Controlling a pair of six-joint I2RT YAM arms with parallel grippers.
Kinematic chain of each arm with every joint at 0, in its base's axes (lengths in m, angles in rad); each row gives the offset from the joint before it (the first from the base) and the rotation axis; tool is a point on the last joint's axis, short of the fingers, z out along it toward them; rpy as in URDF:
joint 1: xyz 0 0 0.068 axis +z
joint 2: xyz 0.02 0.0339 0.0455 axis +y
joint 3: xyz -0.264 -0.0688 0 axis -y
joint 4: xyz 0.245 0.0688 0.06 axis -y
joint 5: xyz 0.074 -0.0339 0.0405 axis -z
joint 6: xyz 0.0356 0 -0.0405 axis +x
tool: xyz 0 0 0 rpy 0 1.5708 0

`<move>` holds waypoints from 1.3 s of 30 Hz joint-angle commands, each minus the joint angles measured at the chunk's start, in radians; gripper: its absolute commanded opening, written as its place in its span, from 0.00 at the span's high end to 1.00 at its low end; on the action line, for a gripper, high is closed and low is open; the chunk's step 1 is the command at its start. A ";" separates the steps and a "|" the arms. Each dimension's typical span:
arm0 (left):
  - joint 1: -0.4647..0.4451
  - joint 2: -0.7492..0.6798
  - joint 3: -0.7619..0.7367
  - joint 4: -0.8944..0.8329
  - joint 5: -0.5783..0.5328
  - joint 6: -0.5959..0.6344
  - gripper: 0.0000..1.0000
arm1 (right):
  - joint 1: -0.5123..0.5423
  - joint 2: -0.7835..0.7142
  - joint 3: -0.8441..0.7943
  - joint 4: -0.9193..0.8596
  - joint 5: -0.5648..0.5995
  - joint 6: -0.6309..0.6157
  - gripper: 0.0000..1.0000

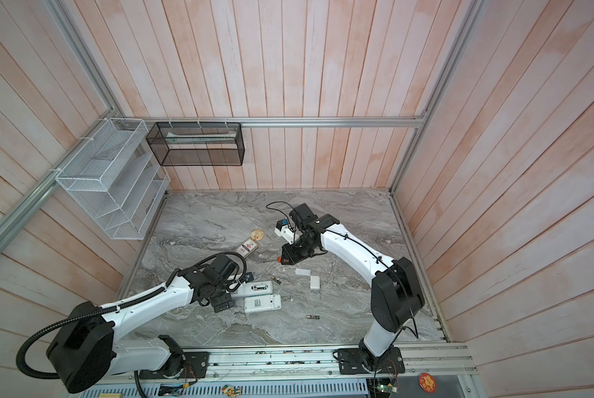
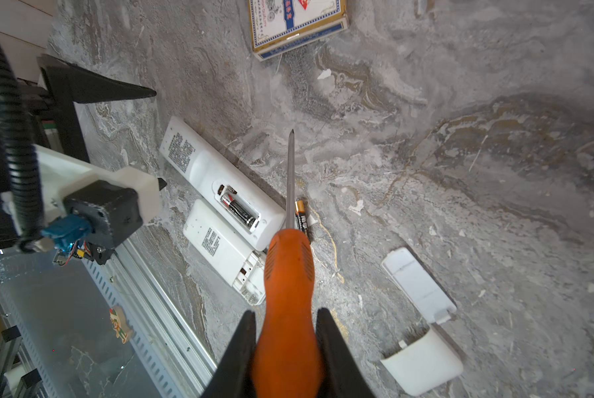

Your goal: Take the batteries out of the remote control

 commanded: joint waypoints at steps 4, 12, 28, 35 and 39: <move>0.008 0.046 -0.027 0.055 -0.100 -0.008 0.00 | -0.001 0.052 0.038 -0.038 -0.032 -0.032 0.98; 0.053 0.134 0.004 0.102 -0.102 -0.035 0.00 | -0.024 0.086 0.041 -0.070 -0.011 -0.030 0.97; 0.094 0.336 0.123 0.139 -0.129 -0.091 0.00 | -0.027 0.045 -0.037 -0.082 -0.009 -0.036 0.98; 0.094 0.401 0.208 0.146 -0.093 -0.077 0.00 | -0.020 0.011 -0.066 -0.066 -0.031 -0.012 0.98; 0.094 0.441 0.258 0.154 -0.072 -0.078 0.00 | -0.001 0.002 -0.071 -0.057 -0.038 0.011 0.98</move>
